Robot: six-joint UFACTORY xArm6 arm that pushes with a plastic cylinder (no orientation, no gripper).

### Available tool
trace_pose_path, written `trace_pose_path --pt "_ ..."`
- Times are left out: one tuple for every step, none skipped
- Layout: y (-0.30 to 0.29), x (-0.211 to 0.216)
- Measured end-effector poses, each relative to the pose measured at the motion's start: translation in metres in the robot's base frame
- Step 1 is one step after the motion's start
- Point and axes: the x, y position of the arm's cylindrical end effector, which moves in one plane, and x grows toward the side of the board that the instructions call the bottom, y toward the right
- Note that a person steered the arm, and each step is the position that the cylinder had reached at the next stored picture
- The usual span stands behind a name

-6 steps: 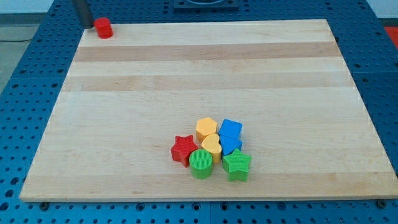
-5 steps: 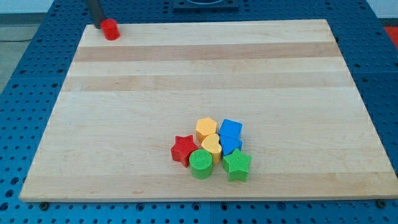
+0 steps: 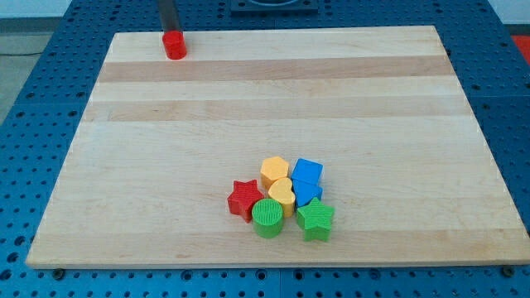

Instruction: Move the red circle towards the bottom

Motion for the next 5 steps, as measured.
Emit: trace_pose_path --pt "0.0 0.027" --pt "0.01 0.061" --pt "0.032 0.102" --pt "0.062 0.146" --pt "0.076 0.181"
